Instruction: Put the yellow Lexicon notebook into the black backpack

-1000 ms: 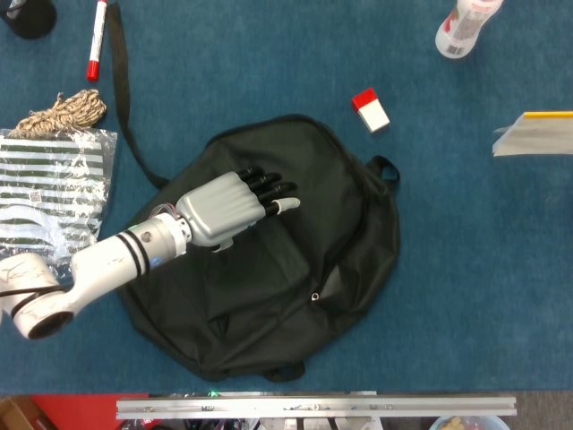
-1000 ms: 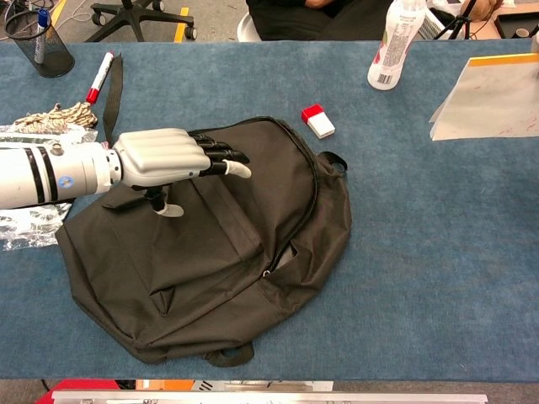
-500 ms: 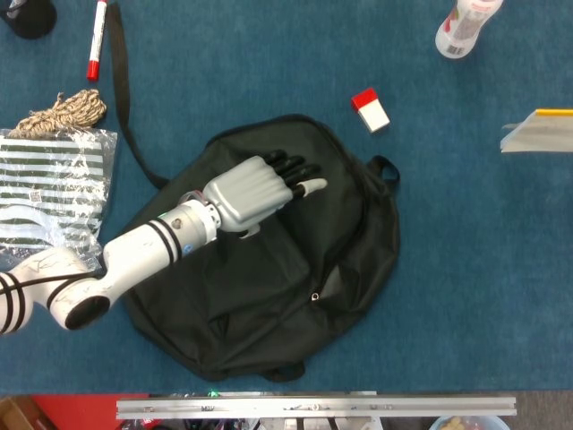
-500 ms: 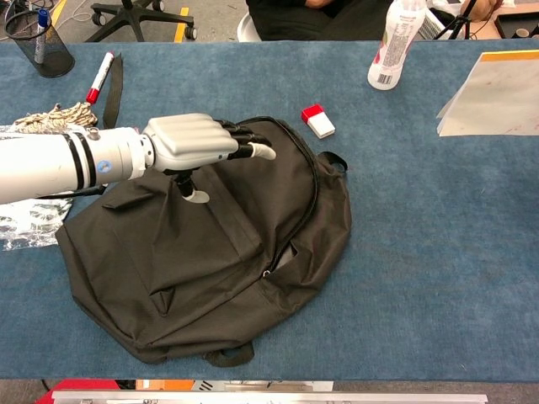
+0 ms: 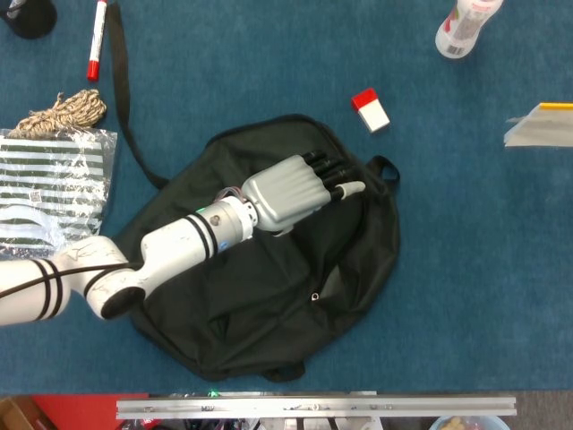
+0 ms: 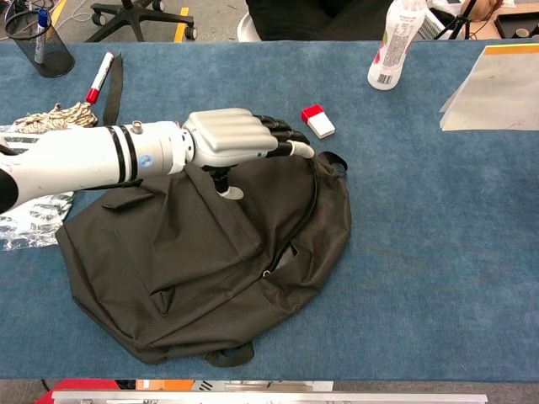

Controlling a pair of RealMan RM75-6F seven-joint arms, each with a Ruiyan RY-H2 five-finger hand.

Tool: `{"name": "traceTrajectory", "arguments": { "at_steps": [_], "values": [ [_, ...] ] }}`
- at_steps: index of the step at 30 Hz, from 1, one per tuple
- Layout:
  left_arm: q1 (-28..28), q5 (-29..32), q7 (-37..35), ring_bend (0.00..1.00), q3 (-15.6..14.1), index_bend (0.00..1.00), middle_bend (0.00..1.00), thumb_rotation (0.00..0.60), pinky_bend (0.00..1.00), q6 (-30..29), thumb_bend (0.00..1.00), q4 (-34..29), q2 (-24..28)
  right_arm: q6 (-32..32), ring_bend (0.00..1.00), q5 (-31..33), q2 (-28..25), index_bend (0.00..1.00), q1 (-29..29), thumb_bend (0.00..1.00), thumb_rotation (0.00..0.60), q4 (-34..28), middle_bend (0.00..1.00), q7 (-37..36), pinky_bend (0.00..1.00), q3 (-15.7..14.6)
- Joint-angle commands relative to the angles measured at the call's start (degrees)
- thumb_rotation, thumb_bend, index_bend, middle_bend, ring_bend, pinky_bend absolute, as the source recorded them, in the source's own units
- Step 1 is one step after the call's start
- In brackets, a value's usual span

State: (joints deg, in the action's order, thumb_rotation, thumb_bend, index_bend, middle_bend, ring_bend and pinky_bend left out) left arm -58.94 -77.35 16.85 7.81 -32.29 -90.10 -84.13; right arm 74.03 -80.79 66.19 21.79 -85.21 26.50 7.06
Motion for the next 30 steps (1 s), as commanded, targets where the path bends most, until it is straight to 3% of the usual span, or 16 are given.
{"name": "traceTrajectory", "arguments": {
  "at_steps": [1,11,17,21,24,30],
  "values": [
    [-1.4,1.7,1.7,0.00,0.1,0.00,0.00,0.600,0.11,0.5,0.22,1.2,-1.5,0.0,0.54,0.1,0.0,0.81,-0.1,0.44,0.600,0.0,0.64,0.0,0.66,0.0],
    [-5.7,10.0,10.7,0.00,-0.5,0.00,0.00,0.600,0.11,0.3,0.22,4.2,-5.1,-0.1,0.54,0.6,0.1,0.82,-0.2,0.44,0.600,0.0,0.64,0.2,0.66,0.1],
    [-7.7,16.4,19.3,0.00,-3.2,0.01,0.00,0.600,0.11,-2.7,0.22,5.4,-6.6,-0.3,0.54,0.6,0.4,0.82,-0.3,0.44,0.600,0.4,0.64,-0.1,0.66,-0.1],
    [-7.8,20.0,23.9,0.00,-5.2,0.16,0.00,0.600,0.11,-5.9,0.22,4.7,-6.8,-0.2,0.54,0.5,0.5,0.82,-0.3,0.44,0.600,0.6,0.64,-0.5,0.66,-0.1],
    [-7.6,21.7,26.3,0.07,-6.3,0.27,0.02,0.600,0.16,-8.2,0.22,3.2,-6.4,-0.1,0.54,0.4,0.6,0.82,-0.3,0.44,0.600,0.6,0.64,-0.6,0.66,0.0],
    [-7.0,22.7,29.1,0.30,-8.1,0.41,0.24,0.600,0.36,-11.8,0.23,-0.7,-5.3,0.0,0.54,-0.1,0.8,0.82,-0.3,0.44,0.600,0.1,0.64,-0.6,0.66,-0.1]
  ]
}}
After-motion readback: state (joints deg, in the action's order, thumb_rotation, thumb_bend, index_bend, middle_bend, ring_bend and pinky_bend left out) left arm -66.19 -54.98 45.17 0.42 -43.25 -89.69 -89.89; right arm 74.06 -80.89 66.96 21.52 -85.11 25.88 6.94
